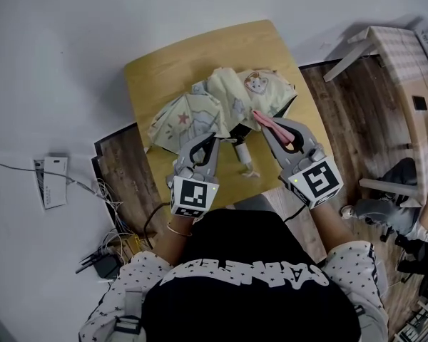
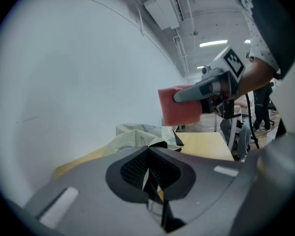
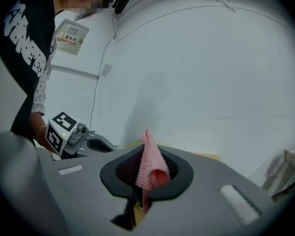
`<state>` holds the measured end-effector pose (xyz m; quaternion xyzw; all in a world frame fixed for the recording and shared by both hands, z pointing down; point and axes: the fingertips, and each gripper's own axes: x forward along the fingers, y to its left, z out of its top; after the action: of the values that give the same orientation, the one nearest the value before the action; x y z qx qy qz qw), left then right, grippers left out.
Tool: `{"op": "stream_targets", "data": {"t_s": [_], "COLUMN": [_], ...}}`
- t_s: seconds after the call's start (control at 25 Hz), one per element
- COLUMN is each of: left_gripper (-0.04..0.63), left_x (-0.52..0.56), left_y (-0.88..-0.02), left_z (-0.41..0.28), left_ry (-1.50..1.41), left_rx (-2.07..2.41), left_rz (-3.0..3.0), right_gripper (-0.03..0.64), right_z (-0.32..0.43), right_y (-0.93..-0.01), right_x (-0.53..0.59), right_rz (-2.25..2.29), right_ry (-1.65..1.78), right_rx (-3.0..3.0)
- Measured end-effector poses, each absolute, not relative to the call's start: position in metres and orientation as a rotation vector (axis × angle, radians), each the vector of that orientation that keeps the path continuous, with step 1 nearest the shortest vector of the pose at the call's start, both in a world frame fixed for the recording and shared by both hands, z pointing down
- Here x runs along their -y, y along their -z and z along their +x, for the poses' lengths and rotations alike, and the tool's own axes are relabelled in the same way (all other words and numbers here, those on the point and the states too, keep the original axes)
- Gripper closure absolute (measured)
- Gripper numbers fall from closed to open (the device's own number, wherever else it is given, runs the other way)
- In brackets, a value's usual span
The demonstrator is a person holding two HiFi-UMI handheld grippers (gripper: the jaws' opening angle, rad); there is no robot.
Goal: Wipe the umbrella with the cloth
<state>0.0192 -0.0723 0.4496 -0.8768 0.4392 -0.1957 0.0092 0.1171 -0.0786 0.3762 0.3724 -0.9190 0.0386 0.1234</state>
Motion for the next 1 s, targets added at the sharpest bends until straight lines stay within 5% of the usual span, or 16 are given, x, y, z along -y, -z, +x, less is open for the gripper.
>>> {"op": "stream_targets", "data": {"t_s": [1.0], "left_gripper": [0.594], "left_x": [0.062], "left_y": [-0.427], "left_z": [-0.128], "left_ry": [0.041], "left_rx": [-1.712], "left_rz": [-2.907], "right_gripper": [0.583], "right_z": [-0.021], "right_y": [-0.368], "right_x": [0.126], "right_rz": [1.022], "right_ry": [-0.109], "right_rx": [2.815]}}
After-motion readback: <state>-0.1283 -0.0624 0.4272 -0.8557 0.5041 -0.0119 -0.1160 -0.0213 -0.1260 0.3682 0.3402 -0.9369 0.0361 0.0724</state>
